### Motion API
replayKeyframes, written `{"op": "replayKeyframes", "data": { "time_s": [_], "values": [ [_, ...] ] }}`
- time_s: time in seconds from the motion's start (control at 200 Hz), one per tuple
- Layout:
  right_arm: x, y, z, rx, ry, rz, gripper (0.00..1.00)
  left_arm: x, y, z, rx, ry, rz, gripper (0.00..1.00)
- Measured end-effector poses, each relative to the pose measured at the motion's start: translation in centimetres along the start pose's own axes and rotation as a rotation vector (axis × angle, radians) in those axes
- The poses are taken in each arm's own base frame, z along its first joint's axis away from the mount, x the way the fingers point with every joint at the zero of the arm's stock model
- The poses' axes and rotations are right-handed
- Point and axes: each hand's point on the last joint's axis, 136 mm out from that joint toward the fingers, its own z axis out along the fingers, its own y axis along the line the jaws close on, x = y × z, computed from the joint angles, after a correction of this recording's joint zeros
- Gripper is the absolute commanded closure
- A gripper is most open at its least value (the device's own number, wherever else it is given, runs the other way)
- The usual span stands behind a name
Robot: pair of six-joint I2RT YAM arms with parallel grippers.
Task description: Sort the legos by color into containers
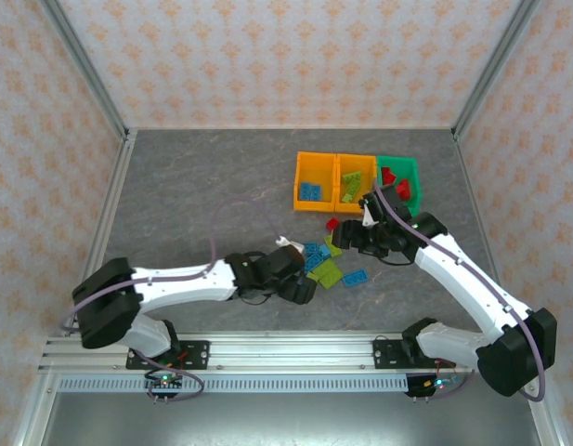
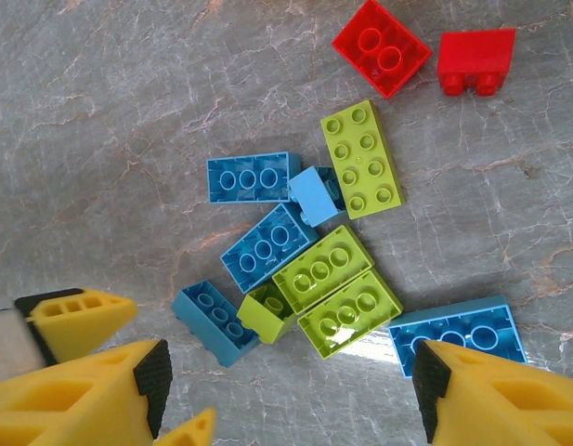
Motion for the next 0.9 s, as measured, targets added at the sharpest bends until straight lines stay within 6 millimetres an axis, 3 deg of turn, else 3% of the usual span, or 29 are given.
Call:
{"op": "replayKeyframes", "data": {
  "time_s": [0.25, 0.52, 0.741, 0.901],
  "values": [
    [0.0, -0.3, -0.4, 0.01, -0.023, -0.008, 0.28, 1.6, 0.8, 3.1, -0.083, 0.108, 0.07, 0.01],
    [0.4, -0.9, -0.1, 0.025, -0.017, -0.005, 0.28, 2.1, 1.4, 4.5, -0.126, 0.134, 0.12, 0.23],
    [0.4, -0.9, 0.0, 0.026, -0.015, -0.005, 0.28, 1.2, 1.2, 5.2, -0.151, 0.122, 0.144, 0.42],
    [0.7, -1.2, 0.2, 0.032, -0.007, -0.002, 0.28, 1.0, 1.1, 5.0, -0.144, 0.114, 0.144, 0.44]
  ]
}}
